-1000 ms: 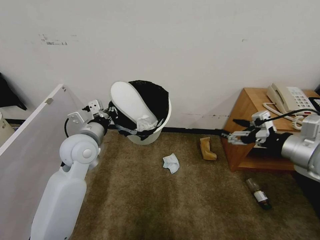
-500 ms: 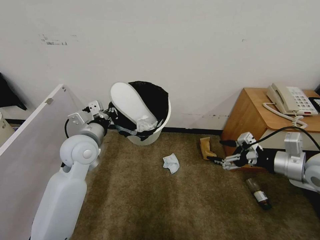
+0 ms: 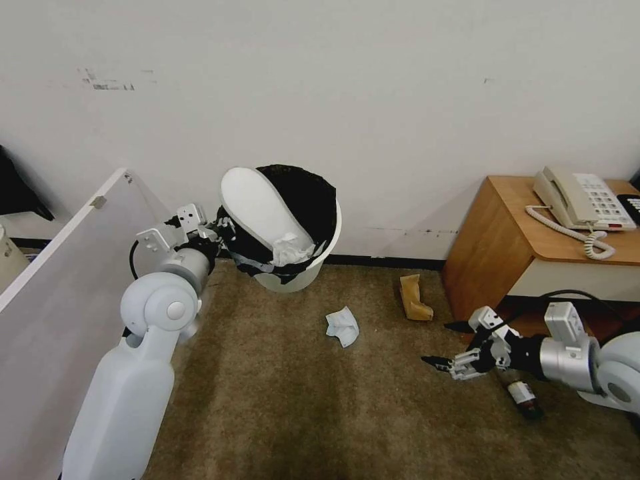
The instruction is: Pick up the trash bin and place the garbage on the floor into it.
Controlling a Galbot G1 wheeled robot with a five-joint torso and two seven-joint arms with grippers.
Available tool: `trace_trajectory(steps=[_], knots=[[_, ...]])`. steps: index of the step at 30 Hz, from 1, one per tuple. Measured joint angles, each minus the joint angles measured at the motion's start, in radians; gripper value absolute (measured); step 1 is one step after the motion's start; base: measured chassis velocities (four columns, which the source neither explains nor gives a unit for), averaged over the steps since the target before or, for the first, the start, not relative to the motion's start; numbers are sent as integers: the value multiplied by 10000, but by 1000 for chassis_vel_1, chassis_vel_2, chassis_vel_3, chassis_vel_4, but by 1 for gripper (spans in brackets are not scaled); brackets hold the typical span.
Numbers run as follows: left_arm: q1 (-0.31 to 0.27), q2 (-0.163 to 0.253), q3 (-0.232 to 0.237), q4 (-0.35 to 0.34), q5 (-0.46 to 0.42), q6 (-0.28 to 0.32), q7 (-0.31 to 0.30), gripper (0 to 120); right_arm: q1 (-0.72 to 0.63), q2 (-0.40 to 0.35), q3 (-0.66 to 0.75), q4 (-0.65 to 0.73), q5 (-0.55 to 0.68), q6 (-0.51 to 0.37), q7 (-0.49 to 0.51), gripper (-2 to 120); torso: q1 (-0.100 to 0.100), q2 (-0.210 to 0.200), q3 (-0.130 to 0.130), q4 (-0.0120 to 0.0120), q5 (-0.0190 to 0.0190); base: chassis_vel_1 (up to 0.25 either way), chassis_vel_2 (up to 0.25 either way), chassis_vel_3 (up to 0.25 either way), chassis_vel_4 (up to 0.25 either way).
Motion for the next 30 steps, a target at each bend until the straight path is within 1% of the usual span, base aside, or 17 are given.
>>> trace_trajectory(steps=[7, 16, 30], knots=[[27, 30, -23, -28, -4, -3, -3, 4, -261, 136, -5, -598, -345, 158, 19, 100, -1, 0, 1, -1, 0, 0, 0, 0, 0], [28, 18, -15, -62, -9, -5, -8, 4, -364, 318, -54, -1234, -465, 230, 76, 100, 0, 0, 1, 0, 0, 0, 0, 0, 0], [-12, 16, 18, -82, -7, -5, -27, 4, -428, 521, -37, -1842, -101, 233, 288, 100, 0, 0, 1, -1, 0, 0, 0, 0, 0]])
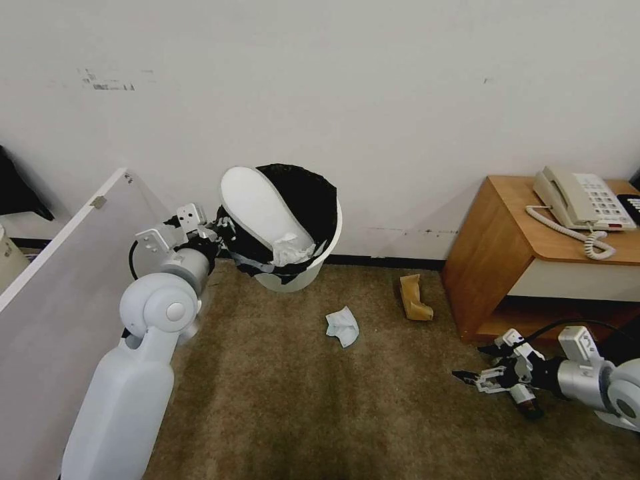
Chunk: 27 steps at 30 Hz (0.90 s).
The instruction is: Pick up the trash bin and place the garbage on the floor into it.
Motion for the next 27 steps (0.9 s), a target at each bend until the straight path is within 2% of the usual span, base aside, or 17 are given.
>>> trace_trajectory(steps=[27], knots=[[-201, -23, 53, 223, 1, -1, 21, 4, 215, 200, -76, -992, -80, 146, 130, 100, 0, 0, 0, 0, -1, 0, 0, 0, 0]])
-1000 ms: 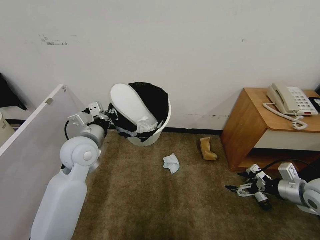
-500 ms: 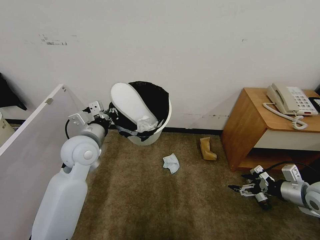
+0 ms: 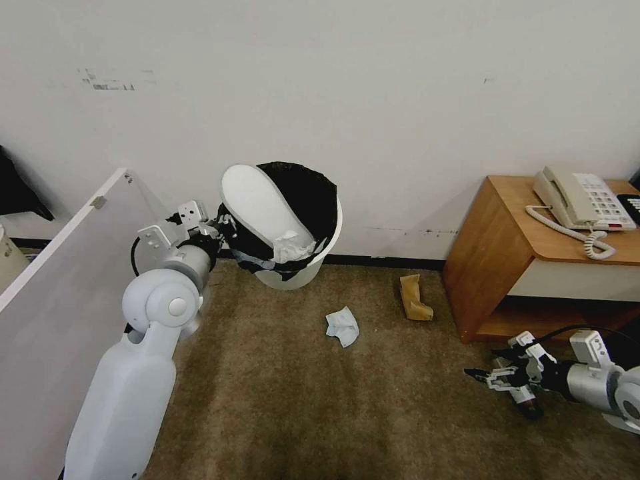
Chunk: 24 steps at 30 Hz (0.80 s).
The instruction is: Pick up the trash bin and place the garbage on the floor into it.
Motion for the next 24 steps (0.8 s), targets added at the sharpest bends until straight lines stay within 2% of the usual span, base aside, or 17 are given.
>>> trace_trajectory(steps=[24], knots=[[12, 4, 12, -61, -2, -9, 2, 4, 45, 45, 40, -735, -457, 412, -40, 100, 0, 0, 0, 0, 0, 0, 0, 0, 0]])
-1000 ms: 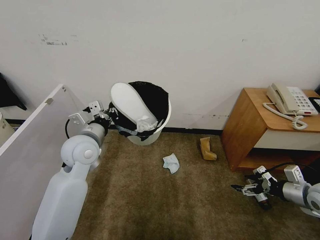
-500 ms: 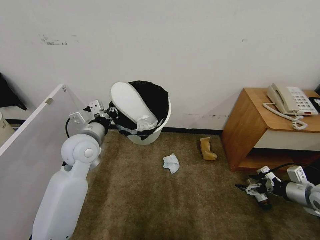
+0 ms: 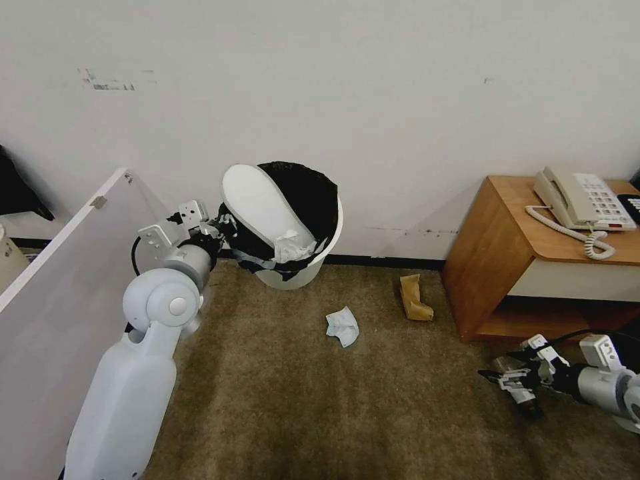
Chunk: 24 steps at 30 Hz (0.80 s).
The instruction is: Pick up the trash bin and place the garbage on the floor into it.
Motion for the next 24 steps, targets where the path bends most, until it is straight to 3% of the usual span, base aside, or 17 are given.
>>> trace_trajectory(steps=[24], knots=[[-55, -52, 55, 3, 28, -7, -16, 4, 476, 278, -35, -1515, -488, 814, 85, 100, 0, 0, 0, 0, 1, 0, 0, 0, 0]])
